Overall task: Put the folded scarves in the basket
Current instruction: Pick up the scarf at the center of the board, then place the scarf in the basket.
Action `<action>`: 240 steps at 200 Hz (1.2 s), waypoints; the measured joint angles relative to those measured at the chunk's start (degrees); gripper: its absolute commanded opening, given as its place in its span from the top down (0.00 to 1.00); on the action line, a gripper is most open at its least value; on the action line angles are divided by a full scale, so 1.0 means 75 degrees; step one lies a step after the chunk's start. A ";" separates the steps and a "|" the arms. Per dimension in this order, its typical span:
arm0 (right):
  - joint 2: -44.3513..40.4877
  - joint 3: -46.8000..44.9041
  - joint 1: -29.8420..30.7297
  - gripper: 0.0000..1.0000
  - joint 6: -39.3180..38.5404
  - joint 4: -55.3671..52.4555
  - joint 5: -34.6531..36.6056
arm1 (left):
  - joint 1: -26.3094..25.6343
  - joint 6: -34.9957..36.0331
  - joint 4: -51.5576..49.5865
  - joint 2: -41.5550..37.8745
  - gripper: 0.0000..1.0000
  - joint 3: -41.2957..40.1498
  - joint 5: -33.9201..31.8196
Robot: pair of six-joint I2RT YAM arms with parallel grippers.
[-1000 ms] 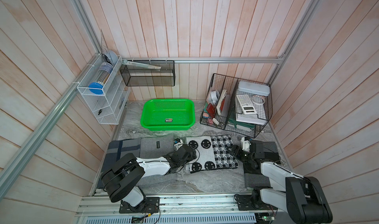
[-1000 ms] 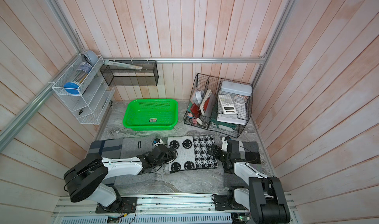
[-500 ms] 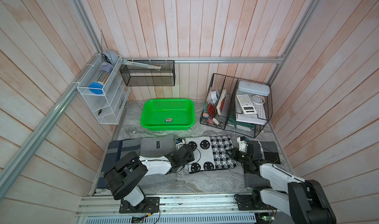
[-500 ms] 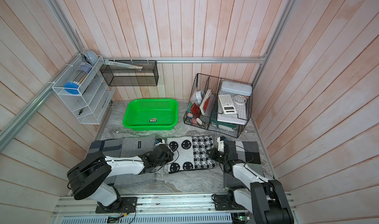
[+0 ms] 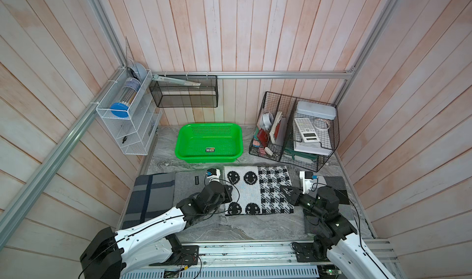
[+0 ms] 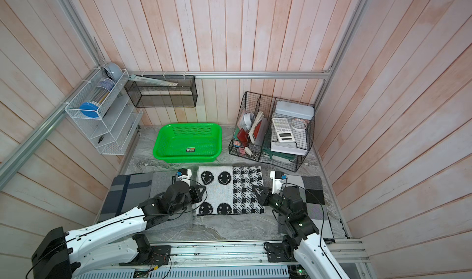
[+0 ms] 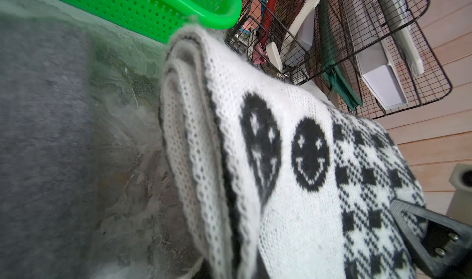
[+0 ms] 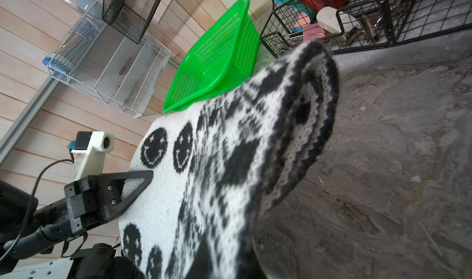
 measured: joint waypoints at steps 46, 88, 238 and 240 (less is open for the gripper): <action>0.2197 0.1609 0.0781 1.00 -0.0347 0.0187 0.0507 | 0.1617 0.0901 -0.0635 -0.0303 1.00 0.0458 0.0344; 0.4811 0.3654 0.0988 1.00 -0.0845 0.0877 0.0801 | 0.3322 0.1964 -0.0935 0.0638 1.00 0.1886 0.1029; 1.2077 1.0401 0.1177 1.00 -0.1926 0.1614 0.1215 | 0.6274 0.3599 -0.0921 0.5047 1.00 0.5846 0.1236; 1.2150 1.0483 0.1177 1.00 -0.1929 0.1612 0.1221 | 0.6283 0.3599 -0.0903 0.5077 1.00 0.5852 0.1230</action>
